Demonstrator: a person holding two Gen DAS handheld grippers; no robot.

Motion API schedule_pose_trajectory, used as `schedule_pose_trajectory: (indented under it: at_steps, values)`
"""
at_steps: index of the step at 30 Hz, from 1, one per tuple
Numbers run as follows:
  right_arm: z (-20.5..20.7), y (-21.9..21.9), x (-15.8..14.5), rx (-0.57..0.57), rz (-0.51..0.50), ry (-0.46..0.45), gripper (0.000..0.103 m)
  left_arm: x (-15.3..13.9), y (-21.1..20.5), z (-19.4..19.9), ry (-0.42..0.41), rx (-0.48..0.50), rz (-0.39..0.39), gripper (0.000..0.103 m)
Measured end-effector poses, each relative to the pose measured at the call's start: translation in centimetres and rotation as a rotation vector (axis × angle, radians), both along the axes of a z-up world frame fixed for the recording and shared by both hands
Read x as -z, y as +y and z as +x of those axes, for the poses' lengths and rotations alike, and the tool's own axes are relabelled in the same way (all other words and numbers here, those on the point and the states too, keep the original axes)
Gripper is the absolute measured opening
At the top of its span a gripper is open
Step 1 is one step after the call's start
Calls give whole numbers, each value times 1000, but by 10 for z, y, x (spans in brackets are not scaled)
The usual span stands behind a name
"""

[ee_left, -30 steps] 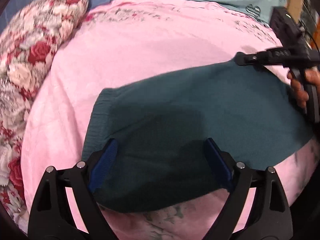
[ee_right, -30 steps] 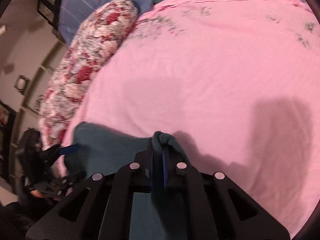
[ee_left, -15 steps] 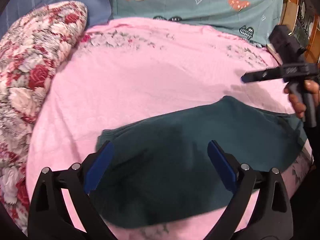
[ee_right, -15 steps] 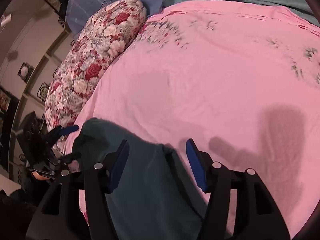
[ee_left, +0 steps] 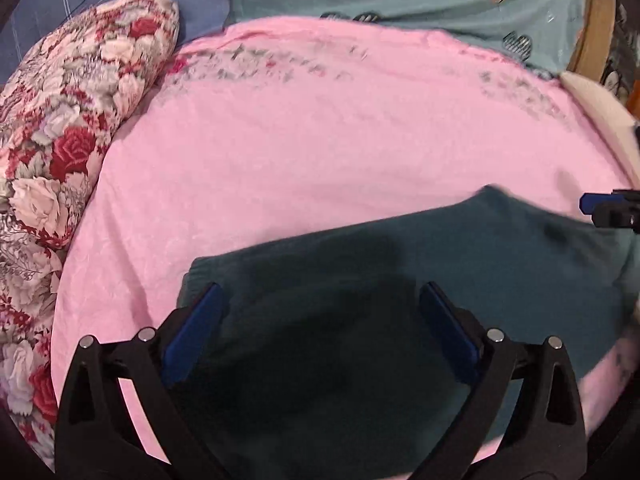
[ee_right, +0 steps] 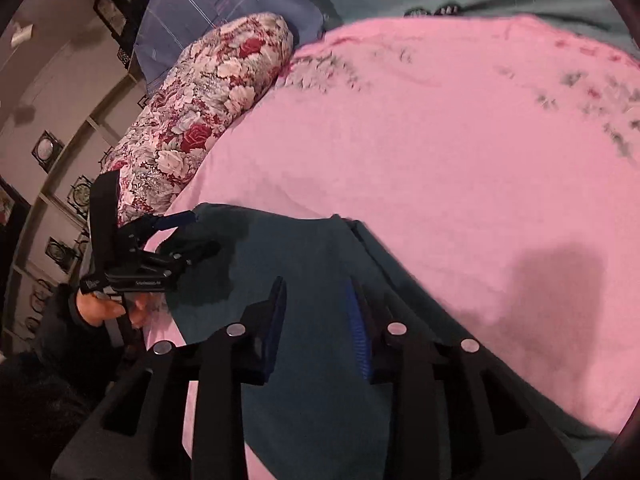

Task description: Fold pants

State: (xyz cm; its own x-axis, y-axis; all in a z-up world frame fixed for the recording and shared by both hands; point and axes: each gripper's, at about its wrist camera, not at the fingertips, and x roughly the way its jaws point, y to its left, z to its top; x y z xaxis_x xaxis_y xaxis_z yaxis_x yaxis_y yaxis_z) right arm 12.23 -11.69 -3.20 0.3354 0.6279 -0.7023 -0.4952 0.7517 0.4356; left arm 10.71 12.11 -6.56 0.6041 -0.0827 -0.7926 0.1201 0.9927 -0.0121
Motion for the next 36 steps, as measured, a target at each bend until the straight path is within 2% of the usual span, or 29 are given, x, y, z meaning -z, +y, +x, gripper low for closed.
schedule_pose_trajectory:
  at_steps: [3,6,8,11,13,15,16,17,19,21,24,26,29,32,36]
  values:
    - [-36,-72,-18,133,-49,-55,33,-23,-43,-20,-40,129,-33,100]
    - [-53,-179,-19,396,-100,-8,42,-33,-111,-28,-46,319,-48,100]
    - [-65,-236,-16,527,-126,26,42,-30,-152,-24,-36,414,-55,100]
    - [-81,-283,-13,597,-102,36,42,-14,-212,-9,30,511,-74,100]
    - [-81,-295,-2,584,-110,61,42,-2,-241,1,75,537,-66,100]
    - [-76,-301,18,618,-148,117,41,13,-263,12,116,544,-47,100]
    - [-71,-308,31,630,-156,146,39,20,-269,19,115,528,-15,100]
    - [-69,-313,40,639,-165,166,33,25,-272,28,110,501,9,100]
    - [-66,-316,46,638,-155,141,30,33,-269,47,106,438,12,100]
    - [-64,-327,50,651,-119,136,28,35,-262,65,93,383,-19,101]
    - [-66,-341,49,676,-71,128,30,34,-262,71,82,367,-4,101]
    - [-79,-351,33,708,-50,74,38,25,-256,67,67,344,-14,100]
    - [-109,-373,14,783,-86,15,51,2,-248,50,16,345,-60,100]
    - [-127,-387,17,796,-135,35,52,-13,-258,15,-1,448,-60,100]
    - [-135,-385,34,757,-144,71,52,-1,-280,-25,47,558,-24,100]
